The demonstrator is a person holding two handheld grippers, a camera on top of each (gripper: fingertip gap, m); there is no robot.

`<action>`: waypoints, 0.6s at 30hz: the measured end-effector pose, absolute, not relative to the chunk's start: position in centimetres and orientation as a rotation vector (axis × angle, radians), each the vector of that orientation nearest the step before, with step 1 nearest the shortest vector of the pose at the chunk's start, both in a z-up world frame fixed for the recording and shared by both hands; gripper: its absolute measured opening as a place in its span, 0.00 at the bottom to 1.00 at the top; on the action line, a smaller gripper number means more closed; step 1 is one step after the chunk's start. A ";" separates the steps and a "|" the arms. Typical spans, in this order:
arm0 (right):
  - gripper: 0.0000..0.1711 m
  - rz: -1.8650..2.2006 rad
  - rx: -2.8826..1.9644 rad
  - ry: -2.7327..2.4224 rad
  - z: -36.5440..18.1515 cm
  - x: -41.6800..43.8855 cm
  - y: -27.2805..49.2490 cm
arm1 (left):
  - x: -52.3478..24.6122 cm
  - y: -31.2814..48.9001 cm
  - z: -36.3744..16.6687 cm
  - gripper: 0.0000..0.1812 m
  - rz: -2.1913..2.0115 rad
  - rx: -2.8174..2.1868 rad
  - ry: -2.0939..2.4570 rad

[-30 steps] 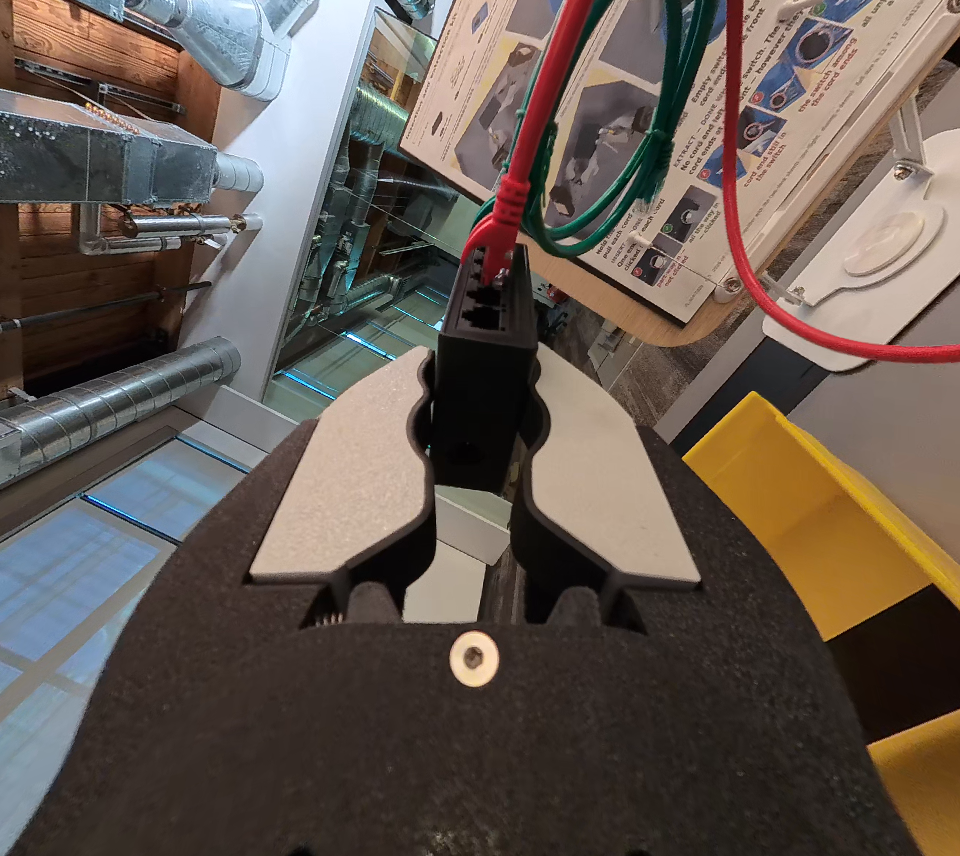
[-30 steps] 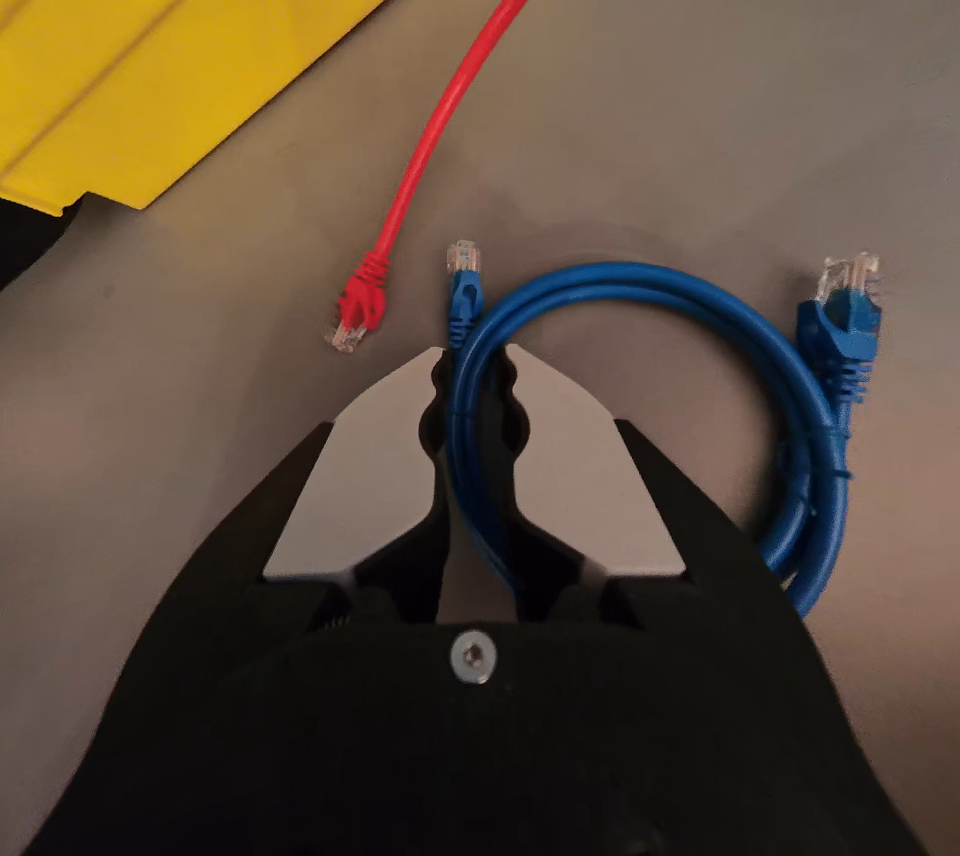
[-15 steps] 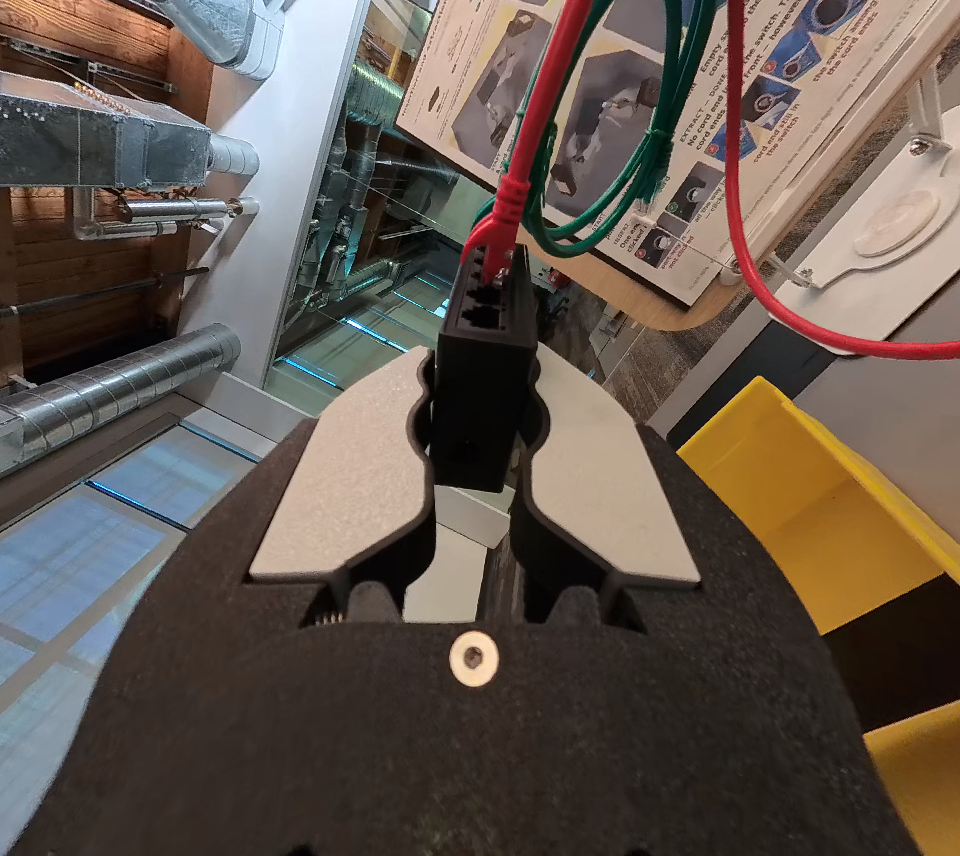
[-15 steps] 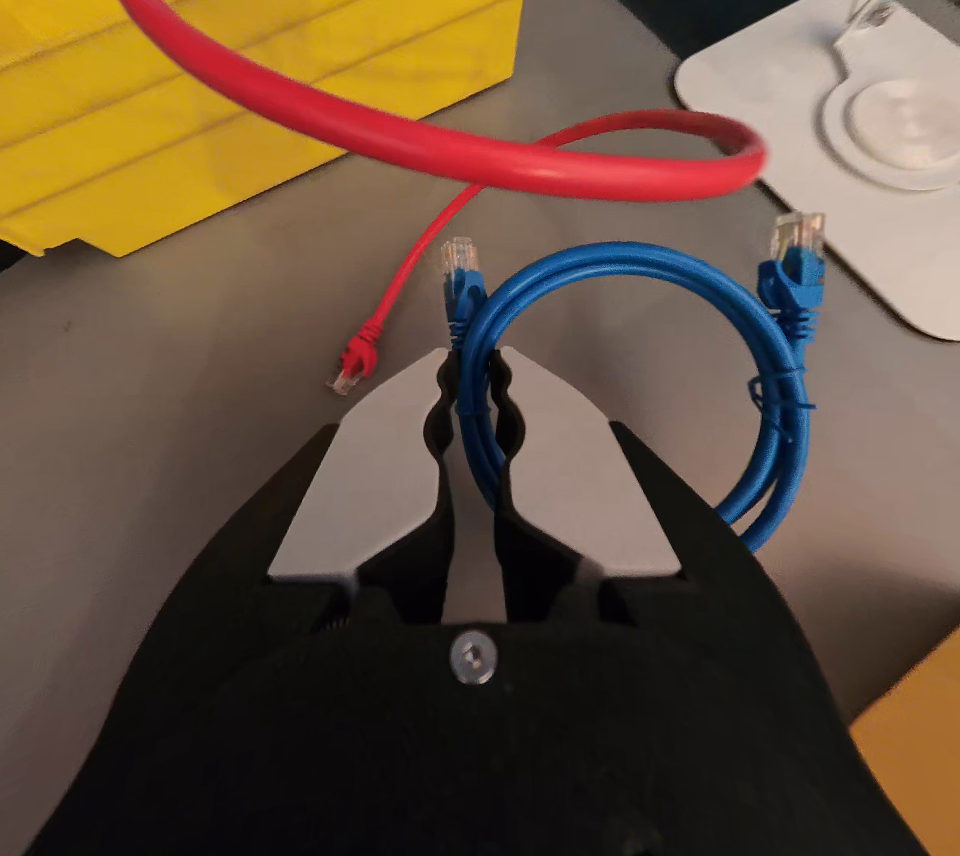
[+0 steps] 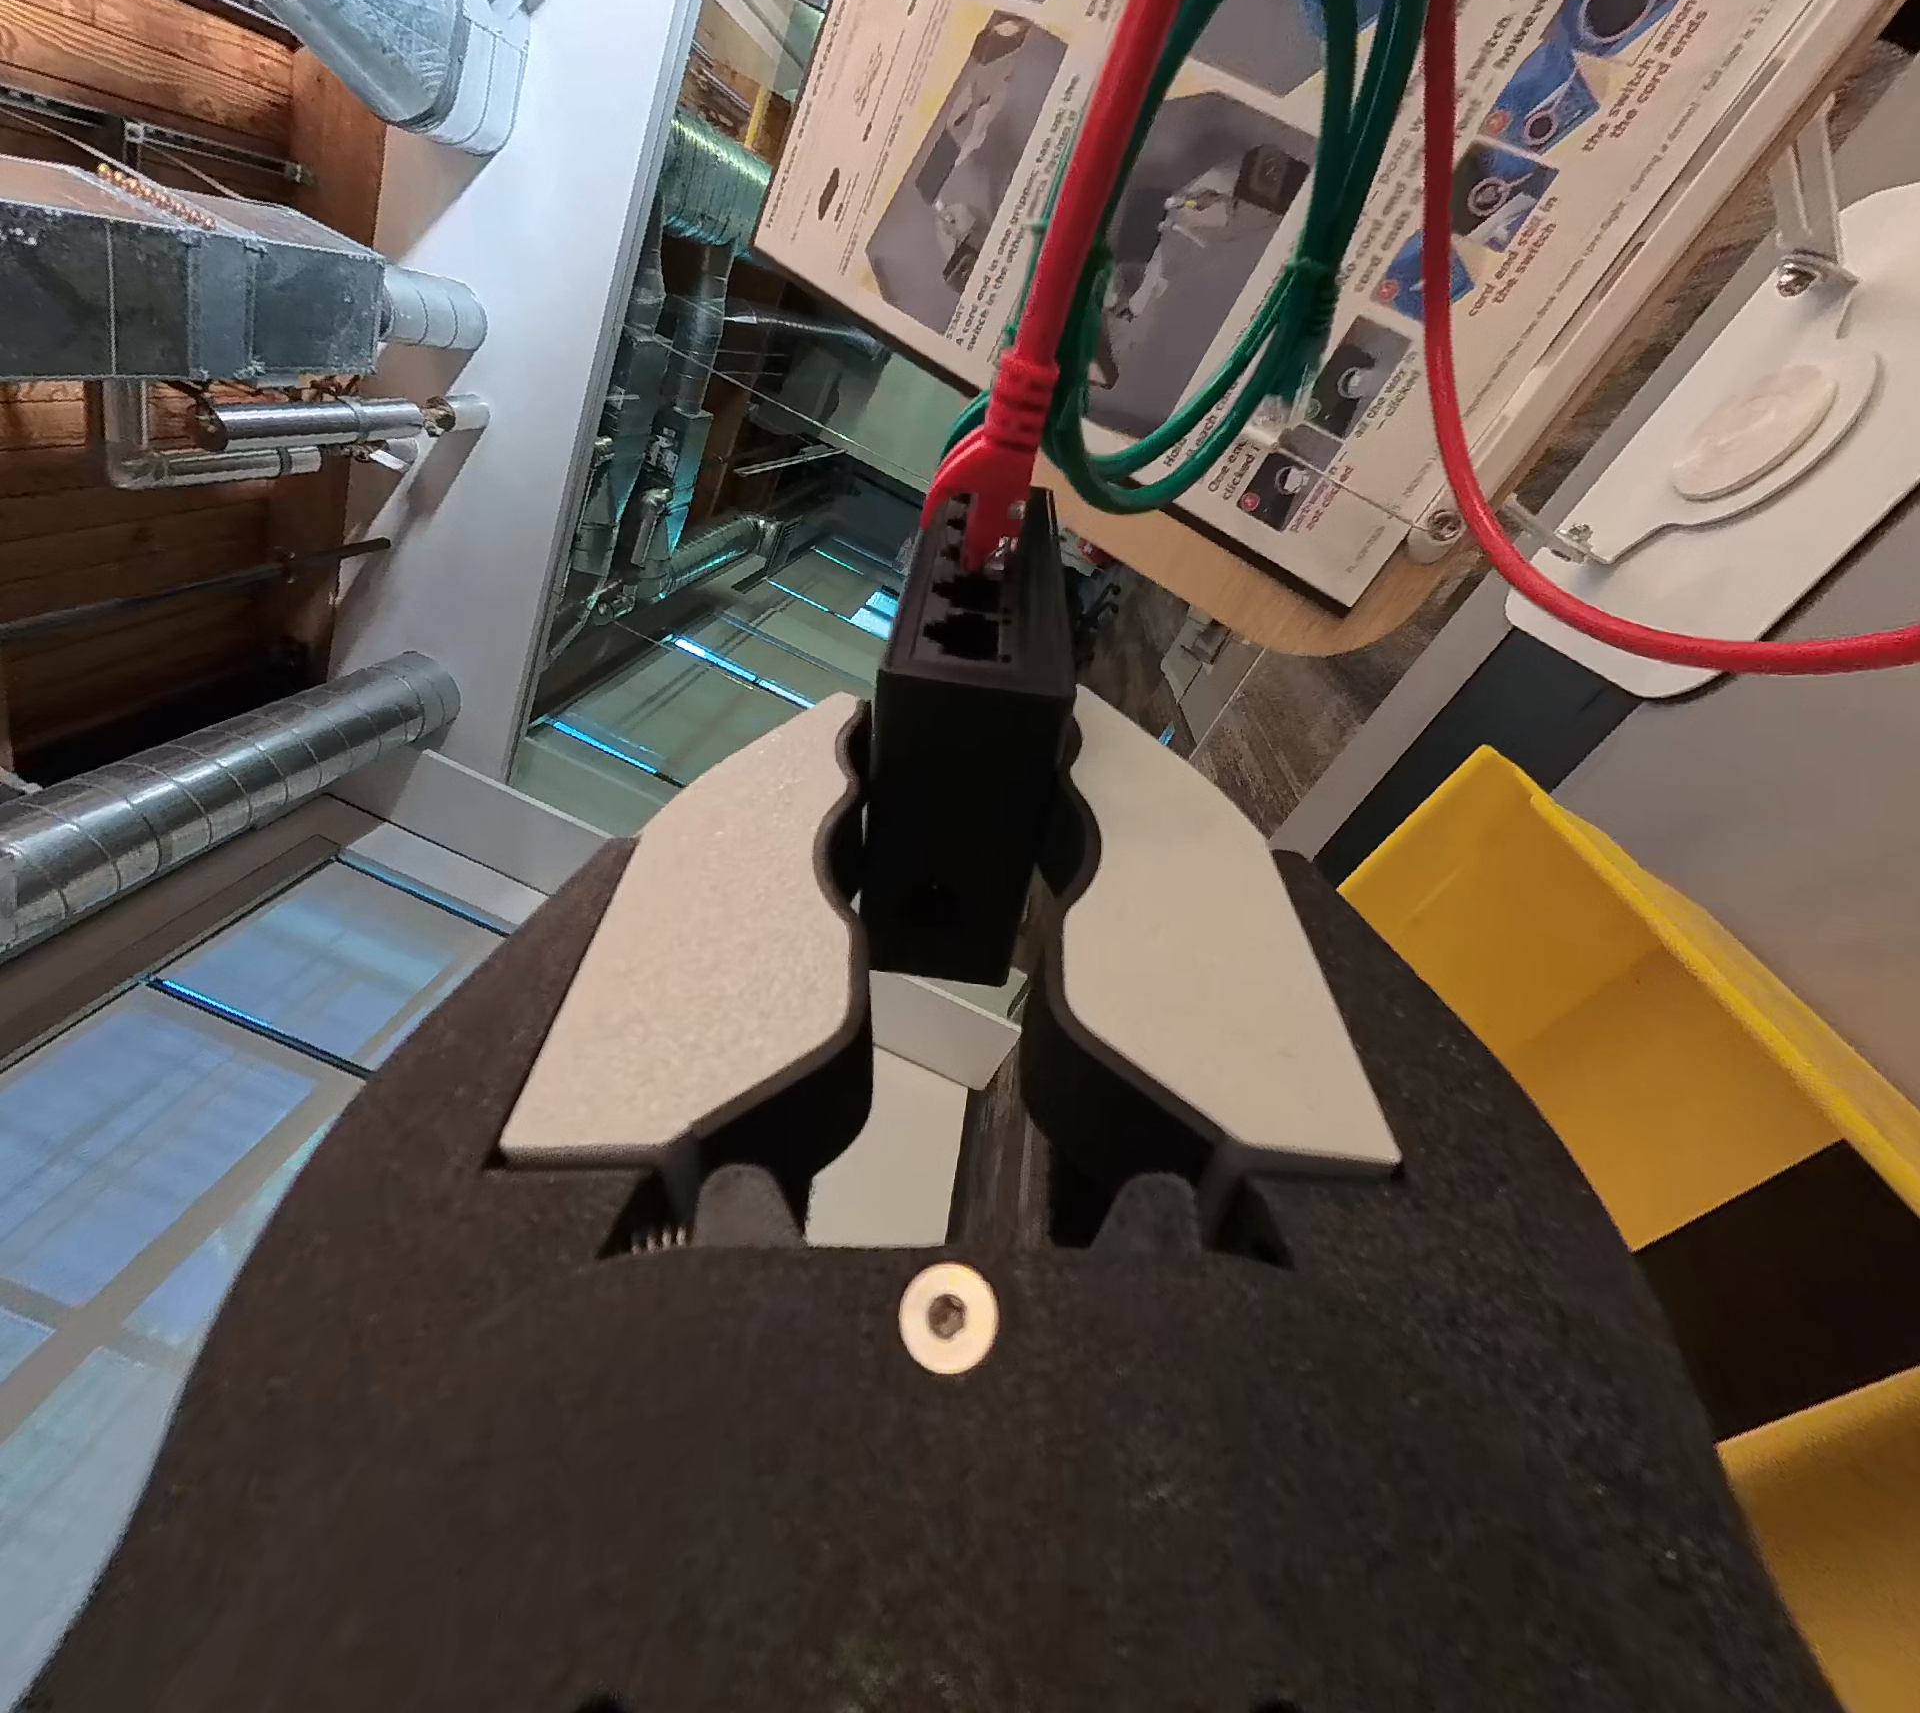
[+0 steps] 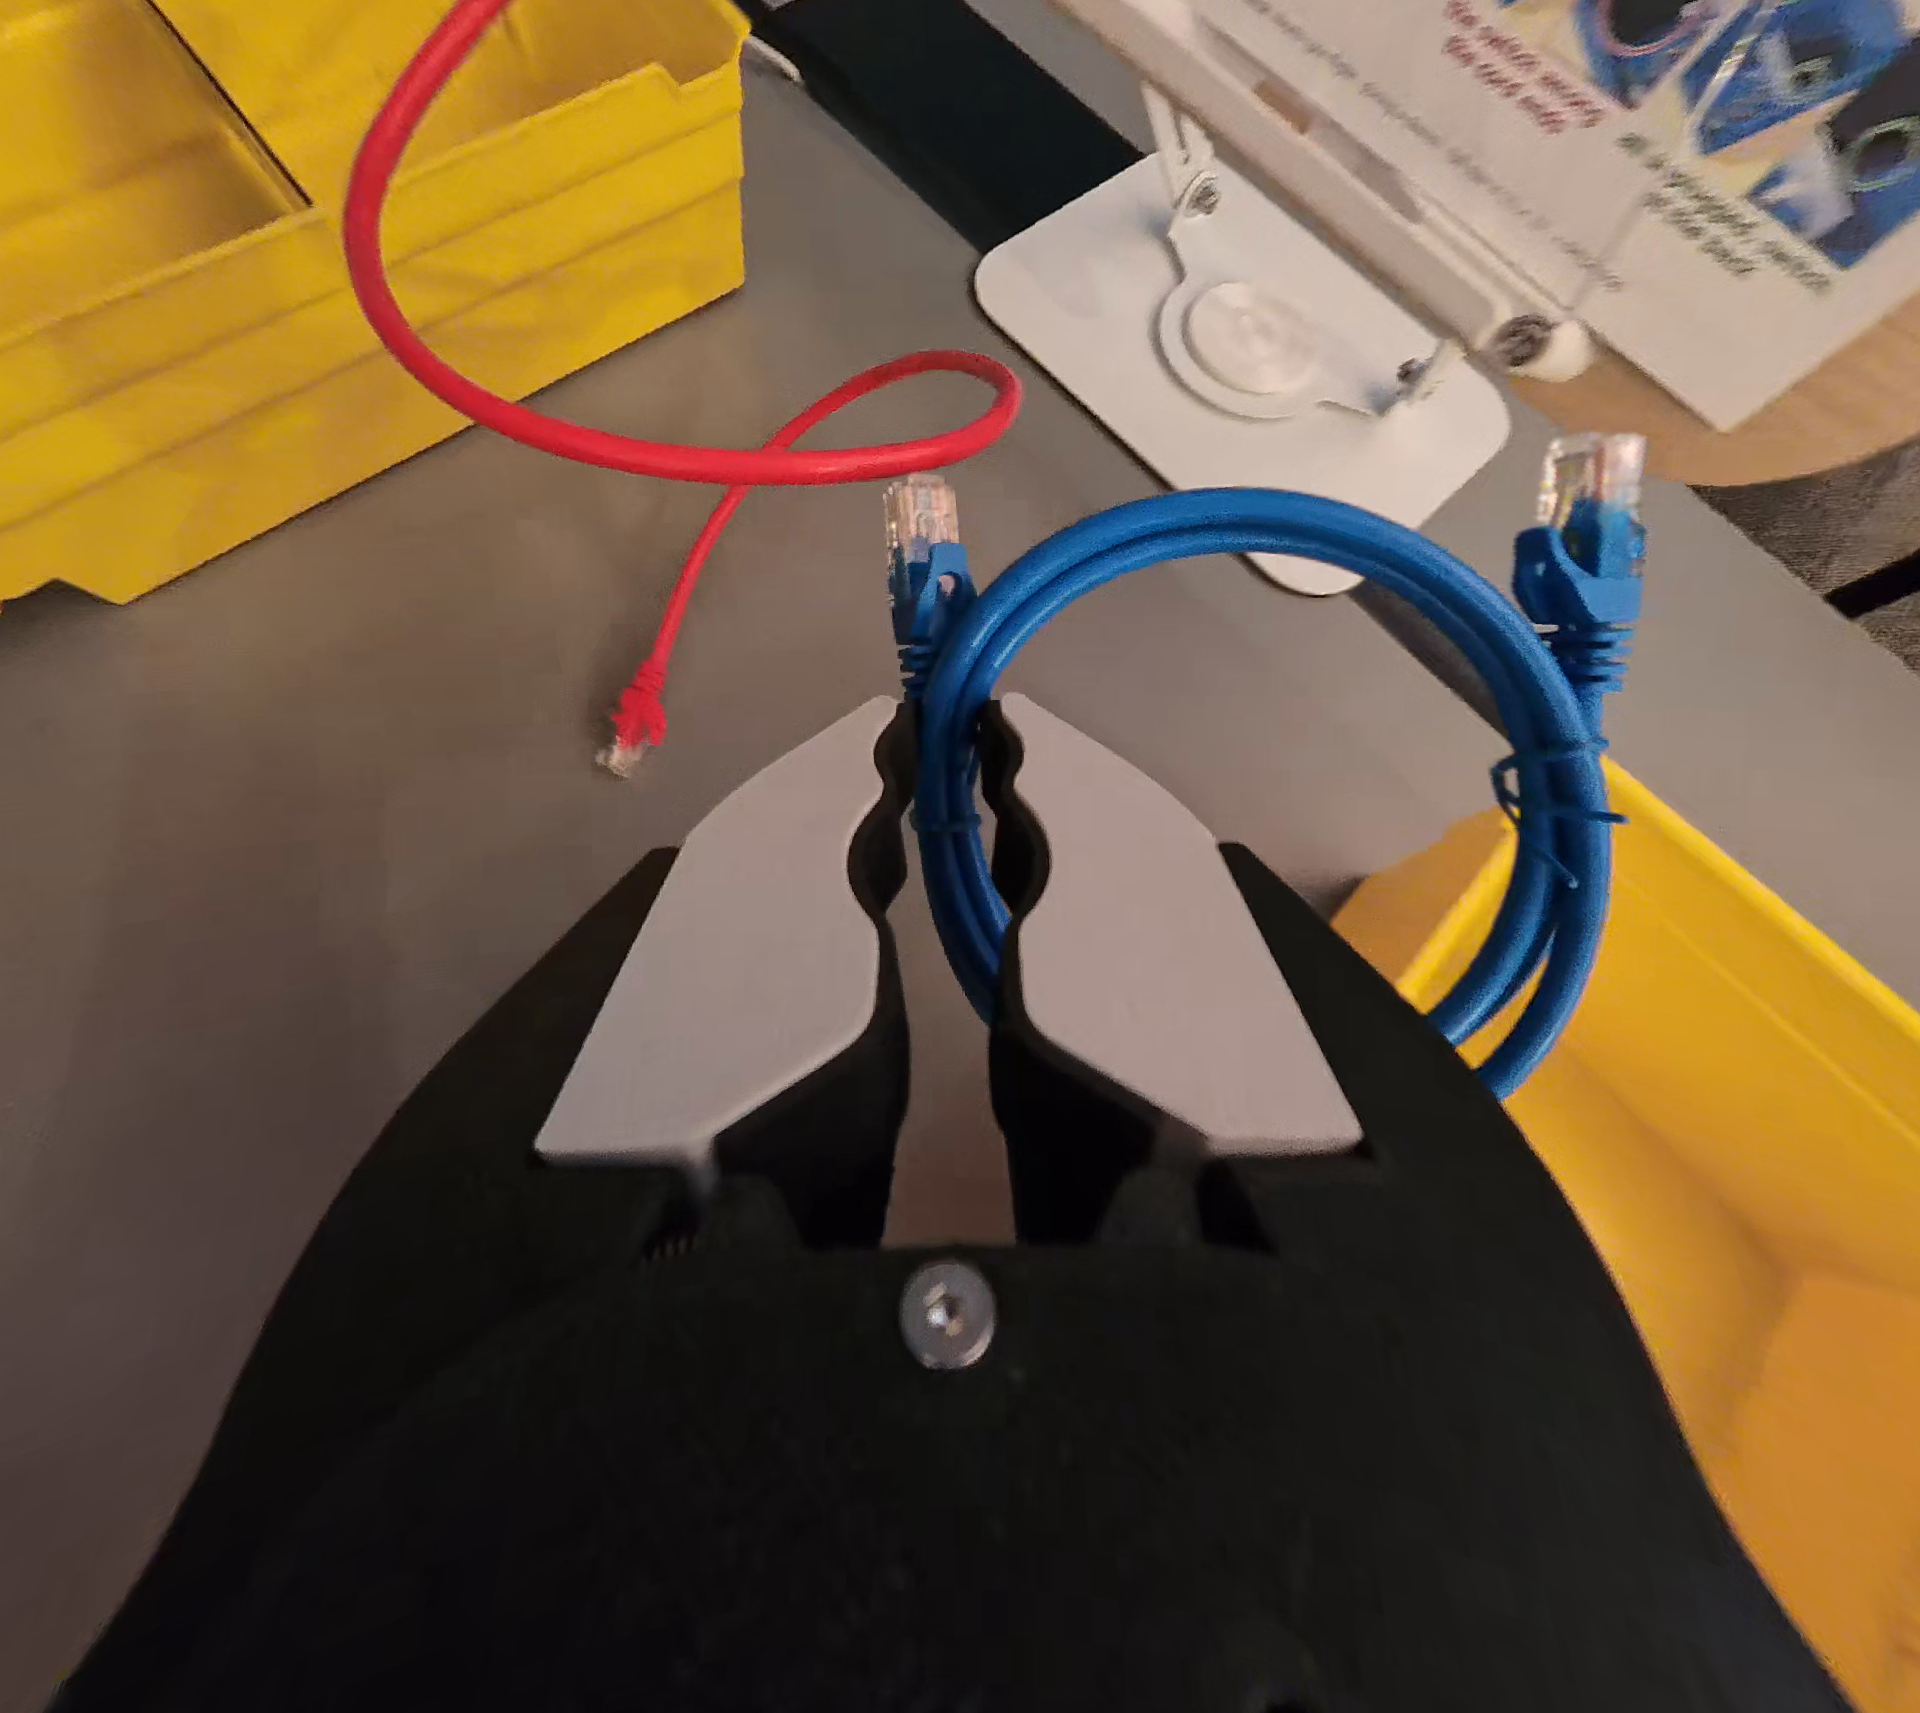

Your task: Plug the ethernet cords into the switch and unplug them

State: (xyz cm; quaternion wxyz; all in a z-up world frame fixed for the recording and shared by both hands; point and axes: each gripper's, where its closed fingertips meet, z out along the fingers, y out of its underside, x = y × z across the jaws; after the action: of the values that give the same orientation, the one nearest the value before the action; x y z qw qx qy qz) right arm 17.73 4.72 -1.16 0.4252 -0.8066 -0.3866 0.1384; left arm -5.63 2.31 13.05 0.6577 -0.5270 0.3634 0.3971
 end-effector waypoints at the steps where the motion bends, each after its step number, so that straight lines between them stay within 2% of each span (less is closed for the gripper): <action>1: 0.08 0.340 -2.009 -0.955 -0.5 18.2 4.7 | -5.4 2.4 12.9 0.16 0.899 -1.192 0.833; 10: 0.08 0.198 -1.819 -1.013 7.1 20.1 0.2 | 0.4 2.7 10.8 0.16 0.884 -1.132 1.015; 14: 0.08 0.283 -1.736 -1.154 8.0 17.1 -3.5 | 4.2 2.5 8.9 0.16 0.875 -1.089 1.136; 18: 0.08 0.194 -1.713 -1.228 7.3 15.6 -4.3 | 7.5 2.0 7.3 0.17 0.863 -1.040 1.233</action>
State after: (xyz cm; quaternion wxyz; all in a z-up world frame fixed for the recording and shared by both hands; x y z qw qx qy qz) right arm 15.61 -4.28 7.25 0.4904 -0.7054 -0.5055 0.0800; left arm 7.48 2.02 7.29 0.6102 -0.4504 0.5339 0.3737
